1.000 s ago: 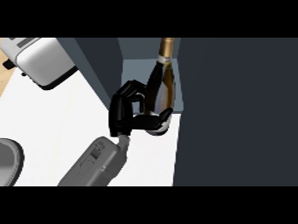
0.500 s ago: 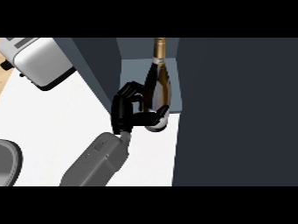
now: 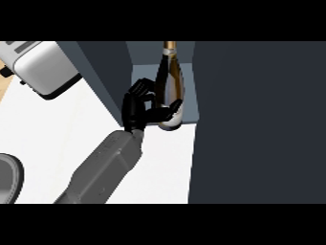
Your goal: Pick up the wine, place it into the cabinet and close the cabinet
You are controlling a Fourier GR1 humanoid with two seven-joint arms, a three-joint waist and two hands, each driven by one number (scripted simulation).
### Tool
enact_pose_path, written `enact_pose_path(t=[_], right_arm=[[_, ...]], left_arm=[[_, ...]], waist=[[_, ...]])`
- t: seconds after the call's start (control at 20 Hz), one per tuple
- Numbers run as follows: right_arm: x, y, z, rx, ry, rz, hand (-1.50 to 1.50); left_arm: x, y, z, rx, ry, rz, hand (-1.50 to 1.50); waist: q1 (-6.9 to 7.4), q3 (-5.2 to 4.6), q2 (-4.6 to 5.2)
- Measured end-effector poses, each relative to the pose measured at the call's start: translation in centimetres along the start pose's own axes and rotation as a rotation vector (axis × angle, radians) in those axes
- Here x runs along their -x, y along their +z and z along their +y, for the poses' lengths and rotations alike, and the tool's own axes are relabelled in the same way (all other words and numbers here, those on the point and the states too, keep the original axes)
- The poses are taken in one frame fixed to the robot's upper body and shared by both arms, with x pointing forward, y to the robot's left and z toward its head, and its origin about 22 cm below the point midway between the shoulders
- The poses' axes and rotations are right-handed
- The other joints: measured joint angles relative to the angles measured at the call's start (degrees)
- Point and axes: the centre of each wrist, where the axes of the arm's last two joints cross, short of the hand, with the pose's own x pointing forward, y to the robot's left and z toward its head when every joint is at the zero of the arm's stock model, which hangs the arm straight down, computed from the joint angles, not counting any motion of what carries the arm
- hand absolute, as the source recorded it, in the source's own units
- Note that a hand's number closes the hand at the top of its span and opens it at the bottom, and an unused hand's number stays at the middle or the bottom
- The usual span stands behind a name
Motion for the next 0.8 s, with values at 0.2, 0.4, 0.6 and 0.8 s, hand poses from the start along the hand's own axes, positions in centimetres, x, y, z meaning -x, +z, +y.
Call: enact_pose_path(t=[0.2, 0.4, 0.6, 0.8], right_arm=[[0.2, 0.2, -0.3, 0.009, 0.005, -0.004, -1.50], [0.3, 0.3, -0.2, 0.008, -0.004, 0.000, -1.50], [0.2, 0.0, -0.2, 0.005, -0.003, -0.009, -1.50], [0.3, -0.1, -0.3, 0.011, -0.002, -0.010, -1.50]], left_arm=[[-0.9, -1.5, -0.8, -0.013, 0.001, 0.007, 1.50], [-1.7, -2.6, -1.3, -0.030, -0.002, 0.009, 1.50], [-2.1, -3.8, -1.5, -0.053, -0.023, 0.013, 1.50], [-2.9, -5.2, -1.4, -0.079, -0.083, 0.015, 1.50]], waist=[[-0.09, 0.02, 0.00], [0.13, 0.02, 0.02], [0.11, -0.01, 0.28], [0.39, -0.03, 0.45]])
